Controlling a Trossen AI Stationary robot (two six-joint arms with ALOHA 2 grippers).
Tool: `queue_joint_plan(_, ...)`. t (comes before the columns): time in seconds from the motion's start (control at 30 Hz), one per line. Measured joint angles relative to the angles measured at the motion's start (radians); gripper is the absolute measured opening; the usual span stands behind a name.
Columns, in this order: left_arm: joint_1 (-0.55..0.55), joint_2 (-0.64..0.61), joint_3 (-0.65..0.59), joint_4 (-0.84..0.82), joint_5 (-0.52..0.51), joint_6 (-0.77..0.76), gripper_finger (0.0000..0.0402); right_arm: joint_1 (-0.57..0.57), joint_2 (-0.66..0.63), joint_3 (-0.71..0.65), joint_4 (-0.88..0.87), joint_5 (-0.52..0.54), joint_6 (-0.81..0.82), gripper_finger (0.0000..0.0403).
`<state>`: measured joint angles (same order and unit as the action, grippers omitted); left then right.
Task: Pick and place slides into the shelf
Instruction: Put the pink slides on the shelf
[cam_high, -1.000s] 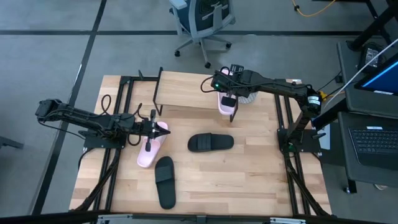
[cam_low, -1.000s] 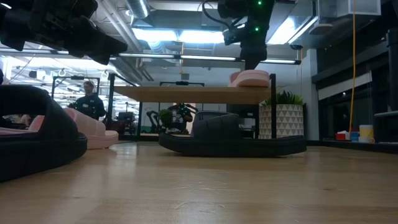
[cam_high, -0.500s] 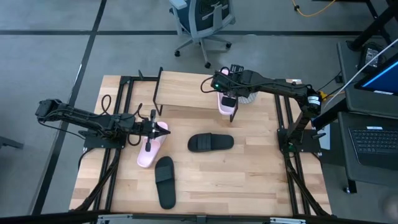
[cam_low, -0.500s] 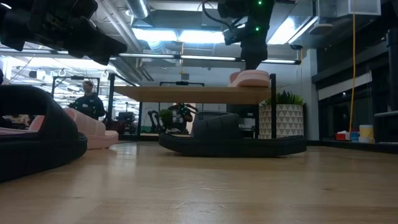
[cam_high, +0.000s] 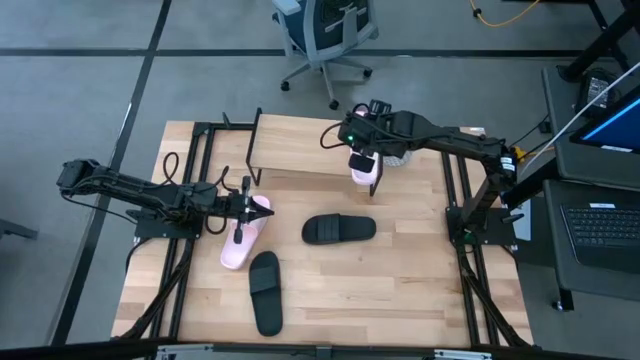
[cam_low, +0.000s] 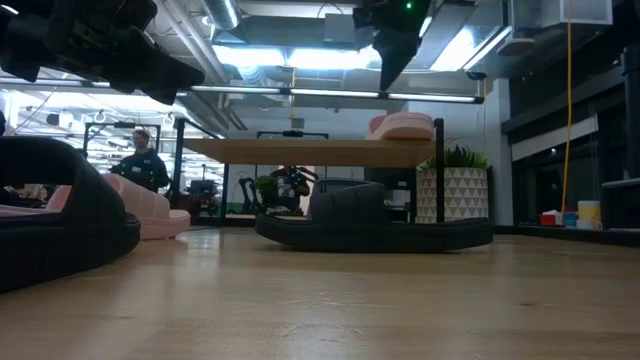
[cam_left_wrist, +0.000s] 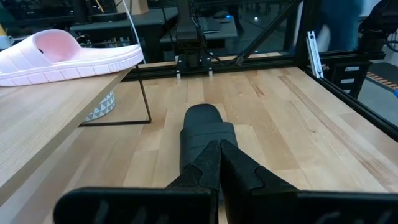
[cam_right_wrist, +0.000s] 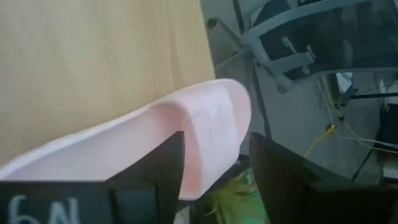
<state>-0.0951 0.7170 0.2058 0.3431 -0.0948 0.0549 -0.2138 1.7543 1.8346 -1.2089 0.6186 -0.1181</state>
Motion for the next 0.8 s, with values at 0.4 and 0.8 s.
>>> queue_joint_plan(0.4, 0.000, 0.000, 0.000, -0.014, 0.000, 0.006, 0.0000, 0.145, 0.000, -0.034, -0.098, -0.004, 0.241, 0.0008)
queue_joint_plan(0.8, -0.008, 0.001, 0.000, -0.013, 0.001, 0.000, 0.0000, 0.368, -0.047, -0.317, 0.127, 0.013, 0.378, 0.0005)
